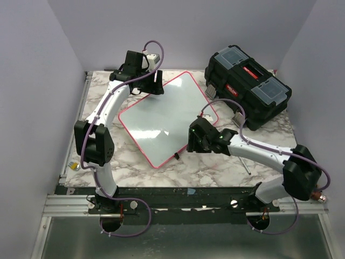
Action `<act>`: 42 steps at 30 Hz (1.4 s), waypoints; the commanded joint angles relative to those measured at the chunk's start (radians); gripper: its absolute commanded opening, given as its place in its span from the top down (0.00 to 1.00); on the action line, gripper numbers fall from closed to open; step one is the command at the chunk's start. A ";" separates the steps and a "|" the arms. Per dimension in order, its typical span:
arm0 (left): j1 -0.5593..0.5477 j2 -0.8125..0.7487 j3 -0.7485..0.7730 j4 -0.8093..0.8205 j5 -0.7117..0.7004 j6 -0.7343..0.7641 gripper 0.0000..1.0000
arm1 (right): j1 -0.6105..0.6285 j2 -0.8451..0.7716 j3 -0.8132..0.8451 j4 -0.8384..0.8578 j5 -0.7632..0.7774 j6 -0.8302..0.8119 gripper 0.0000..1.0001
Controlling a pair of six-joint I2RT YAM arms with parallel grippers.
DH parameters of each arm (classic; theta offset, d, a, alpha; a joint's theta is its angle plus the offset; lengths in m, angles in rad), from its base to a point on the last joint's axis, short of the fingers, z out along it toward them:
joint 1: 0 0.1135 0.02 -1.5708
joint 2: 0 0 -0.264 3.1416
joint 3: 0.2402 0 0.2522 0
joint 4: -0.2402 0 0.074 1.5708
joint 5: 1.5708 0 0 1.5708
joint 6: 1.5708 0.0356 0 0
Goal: Write a sentence on the whiteboard
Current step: Move the whiteboard to the center of the board, then adjust the whiteboard marker at the center of the board.
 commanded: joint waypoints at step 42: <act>-0.077 -1.235 -0.848 -0.145 -0.237 -0.180 0.14 | -0.509 -0.301 -0.497 0.102 0.098 0.120 0.42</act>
